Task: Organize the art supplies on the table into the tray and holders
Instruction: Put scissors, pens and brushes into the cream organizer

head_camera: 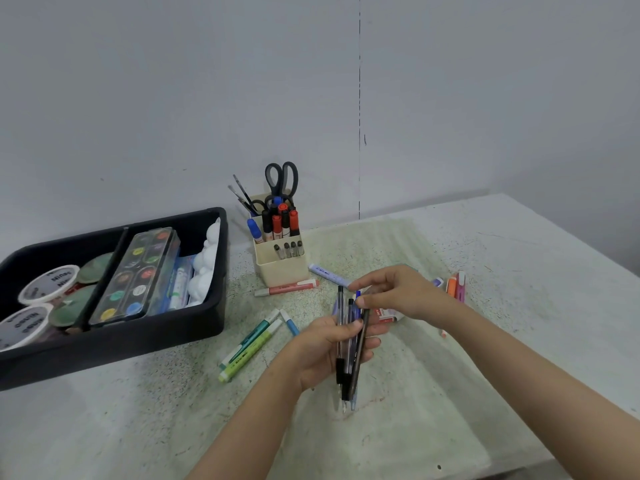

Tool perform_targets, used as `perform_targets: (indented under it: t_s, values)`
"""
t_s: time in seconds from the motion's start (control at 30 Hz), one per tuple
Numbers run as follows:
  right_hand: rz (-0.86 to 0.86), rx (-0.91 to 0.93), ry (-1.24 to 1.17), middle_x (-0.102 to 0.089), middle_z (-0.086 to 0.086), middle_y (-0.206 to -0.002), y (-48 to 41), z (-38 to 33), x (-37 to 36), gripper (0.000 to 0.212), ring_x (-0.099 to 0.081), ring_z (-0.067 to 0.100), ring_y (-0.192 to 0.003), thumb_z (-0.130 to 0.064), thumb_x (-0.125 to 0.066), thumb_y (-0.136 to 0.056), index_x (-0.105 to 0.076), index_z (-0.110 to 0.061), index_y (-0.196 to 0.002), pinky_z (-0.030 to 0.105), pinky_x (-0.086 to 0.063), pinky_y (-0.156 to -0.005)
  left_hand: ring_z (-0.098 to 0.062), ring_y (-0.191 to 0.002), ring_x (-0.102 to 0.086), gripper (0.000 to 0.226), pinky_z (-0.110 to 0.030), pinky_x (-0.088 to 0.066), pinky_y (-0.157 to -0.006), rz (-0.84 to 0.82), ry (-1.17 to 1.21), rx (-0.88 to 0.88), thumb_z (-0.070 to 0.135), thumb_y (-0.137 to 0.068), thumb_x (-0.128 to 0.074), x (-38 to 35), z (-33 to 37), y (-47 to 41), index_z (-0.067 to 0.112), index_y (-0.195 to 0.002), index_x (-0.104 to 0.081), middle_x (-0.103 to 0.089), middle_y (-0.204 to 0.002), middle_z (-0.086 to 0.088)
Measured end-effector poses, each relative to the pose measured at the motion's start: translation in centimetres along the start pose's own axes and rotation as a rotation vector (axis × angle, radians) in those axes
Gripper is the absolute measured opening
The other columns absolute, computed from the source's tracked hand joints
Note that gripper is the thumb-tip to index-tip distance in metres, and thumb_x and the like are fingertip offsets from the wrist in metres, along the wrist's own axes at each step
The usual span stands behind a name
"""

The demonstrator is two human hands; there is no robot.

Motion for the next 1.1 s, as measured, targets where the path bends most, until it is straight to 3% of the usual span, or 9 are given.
perform_targets:
  t_s: [0.1,0.3,0.53,0.67,0.93,1.1]
  values:
    - [-0.066,-0.034,0.028,-0.058,-0.011,-0.048,-0.3,-0.5,-0.8,0.012,-0.046,0.0,-0.043,-0.012,-0.073,-0.08,-0.073,-0.016,-0.092,0.011,-0.037,-0.048,-0.016,-0.077,-0.07,0.023,-0.026,-0.056,-0.066,-0.021,-0.055,0.008,0.003,-0.094,-0.047,0.0,0.1,0.2,0.0,-0.111,-0.061,-0.07,-0.104,-0.014]
    - [-0.111,-0.051,0.045,-0.064,-0.006,-0.055,-0.9,-1.2,-1.2,0.008,-0.053,0.007,-0.047,-0.005,-0.072,-0.08,-0.072,-0.013,-0.079,0.018,-0.047,-0.053,-0.017,-0.082,-0.07,0.022,-0.026,-0.055,-0.07,-0.04,-0.098,0.002,0.003,-0.095,-0.045,0.3,0.4,0.6,0.003,-0.109,-0.062,-0.07,-0.106,-0.014]
    - [-0.096,-0.043,0.046,-0.068,0.002,-0.065,-1.4,-2.1,-1.3,0.006,-0.056,0.008,-0.052,-0.004,-0.072,-0.08,-0.073,-0.009,-0.082,0.018,-0.048,-0.054,-0.027,-0.103,-0.066,0.034,-0.04,-0.054,-0.088,-0.095,-0.098,0.004,0.016,-0.096,-0.041,0.7,1.3,1.4,0.0,-0.122,-0.056,-0.064,-0.119,-0.017]
    - [-0.078,-0.05,0.037,-0.067,0.0,-0.063,-1.5,-2.2,-1.6,0.006,-0.056,0.007,-0.05,-0.005,-0.072,-0.08,-0.074,-0.009,-0.084,0.018,-0.048,-0.053,-0.027,-0.103,-0.065,0.031,-0.044,-0.051,-0.092,-0.09,-0.167,0.031,0.014,-0.099,-0.037,1.4,1.2,1.8,0.002,-0.122,-0.055,-0.065,-0.118,-0.016]
    - [-0.17,-0.097,-0.041,-0.068,-0.005,-0.063,-1.6,-2.7,-3.1,0.023,-0.057,0.006,-0.051,-0.01,-0.072,-0.081,-0.069,-0.013,-0.103,0.016,-0.047,-0.053,-0.017,-0.072,-0.067,0.023,-0.03,-0.055,-0.068,-0.014,-0.235,-0.029,0.006,-0.098,-0.04,2.6,2.2,2.3,0.005,-0.105,-0.062,-0.072,-0.09,-0.006]
    - [-0.184,-0.071,-0.049,-0.064,-0.004,-0.054,-1.8,-4.0,-3.7,0.011,-0.054,0.005,-0.045,-0.007,-0.071,-0.081,-0.07,-0.01,-0.092,0.014,-0.046,-0.049,-0.02,-0.082,-0.069,0.024,-0.032,-0.056,-0.074,-0.03,-0.289,-0.076,0.007,-0.098,-0.039,2.6,3.5,2.7,0.005,-0.114,-0.057,-0.072,-0.1,-0.008]
Point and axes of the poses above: each hand's wrist, its own y-axis away from the middle knuckle, its own x-axis out of the back of the hand, z = x × y, the point moved 9 cm from there along -y, towards the middle knuckle
